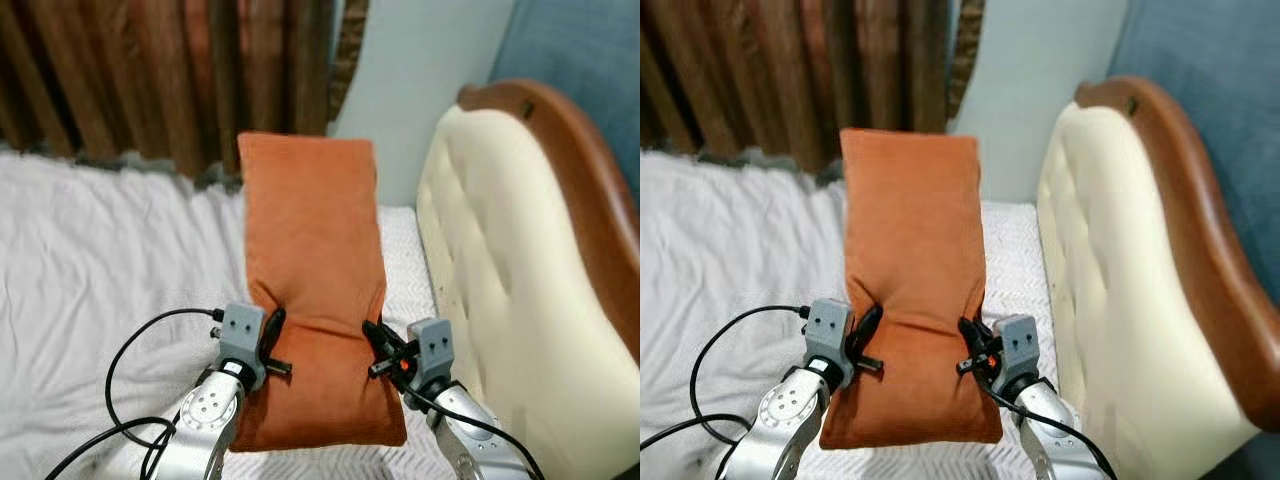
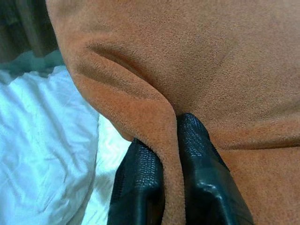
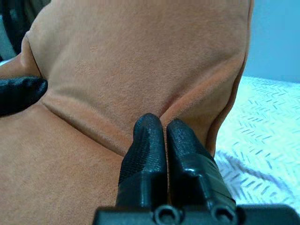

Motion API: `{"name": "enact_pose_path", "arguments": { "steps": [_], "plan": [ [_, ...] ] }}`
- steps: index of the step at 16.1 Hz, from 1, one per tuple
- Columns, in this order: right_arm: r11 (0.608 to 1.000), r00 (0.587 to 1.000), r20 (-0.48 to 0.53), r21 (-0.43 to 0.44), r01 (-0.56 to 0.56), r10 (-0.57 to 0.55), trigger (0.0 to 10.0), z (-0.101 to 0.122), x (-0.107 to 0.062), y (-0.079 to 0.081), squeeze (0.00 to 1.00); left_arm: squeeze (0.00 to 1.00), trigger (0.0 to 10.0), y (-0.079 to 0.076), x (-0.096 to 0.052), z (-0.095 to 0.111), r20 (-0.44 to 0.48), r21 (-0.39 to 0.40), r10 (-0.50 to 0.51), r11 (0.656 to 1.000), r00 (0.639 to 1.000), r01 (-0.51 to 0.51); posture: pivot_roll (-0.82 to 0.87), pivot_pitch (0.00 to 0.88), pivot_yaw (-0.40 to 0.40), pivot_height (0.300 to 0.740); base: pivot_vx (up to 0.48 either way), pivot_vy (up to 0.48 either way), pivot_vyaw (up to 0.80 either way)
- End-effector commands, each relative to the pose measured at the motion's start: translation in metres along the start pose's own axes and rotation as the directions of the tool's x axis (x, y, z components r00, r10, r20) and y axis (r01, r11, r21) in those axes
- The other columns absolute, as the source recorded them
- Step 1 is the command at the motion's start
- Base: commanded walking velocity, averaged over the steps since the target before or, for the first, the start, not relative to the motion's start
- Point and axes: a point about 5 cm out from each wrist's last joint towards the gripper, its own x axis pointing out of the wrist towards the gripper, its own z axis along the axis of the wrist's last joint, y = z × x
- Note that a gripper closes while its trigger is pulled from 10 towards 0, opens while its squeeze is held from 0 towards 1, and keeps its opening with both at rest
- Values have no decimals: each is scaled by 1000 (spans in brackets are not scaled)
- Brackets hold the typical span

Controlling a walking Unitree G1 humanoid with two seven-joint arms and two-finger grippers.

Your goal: Clean up the room

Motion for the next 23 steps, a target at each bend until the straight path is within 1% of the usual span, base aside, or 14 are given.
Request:
{"name": "enact_pose_path", "arguments": {
  "steps": [1,3,5,9,11,12,16,18,19,21,22,23],
  "plan": [
    [994,995,14,-32,102,-101,10000,4,-11,-25,0,0,10000,29,-1,12,50,11,123,992,991,-124,56,0,-79,740,480,0,0],
    [994,995,11,-33,100,-99,10000,3,-12,-25,0,0,10000,31,-1,10,40,-8,135,991,990,-135,55,0,-80,740,480,0,0],
    [995,995,9,-34,99,-99,10000,3,-12,-25,0,0,10000,31,-1,10,38,-10,136,991,990,-135,55,0,-80,740,480,0,0],
    [994,995,-8,-39,99,-99,10000,0,-14,-25,0,0,10000,24,-1,5,15,19,104,994,995,-104,47,0,-78,740,456,0,0],
    [993,993,-31,-37,115,-116,10000,-4,-15,-26,0,0,10000,27,1,4,8,24,111,993,994,-111,40,0,-72,740,0,0,-763],
    [991,990,-42,-36,130,-132,10000,-7,-17,-29,0,0,10000,31,2,3,-3,16,122,992,993,-121,29,0,-66,740,0,0,-763],
    [986,986,-55,-51,158,-160,10000,-9,-21,-34,0,0,10000,34,4,-4,-37,3,157,988,987,-157,11,0,-60,740,0,0,-769],
    [987,986,-56,-57,153,-156,10000,-8,-23,-34,0,0,10000,39,10,-9,-54,-30,201,979,978,-203,0,0,-64,740,0,0,0],
    [987,987,-62,-64,147,-151,10000,-8,-25,-34,0,0,10000,41,19,-12,-68,-67,230,970,971,-235,-15,0,-70,740,0,0,0],
    [988,988,-61,-67,139,-143,10000,-6,-30,-32,0,0,10000,45,29,-14,-91,-88,244,964,965,-252,-48,3,-83,740,0,0,0],
    [989,988,-80,-82,124,-131,10000,-6,-36,-32,0,0,10000,52,37,-11,-96,-148,263,950,960,-275,-80,35,-93,740,0,-322,0],
    [989,987,-94,-88,119,-127,10000,-6,-41,-32,0,0,10000,57,42,-12,-119,-177,289,935,950,-306,-104,64,-103,740,0,-450,0]
  ]
}}
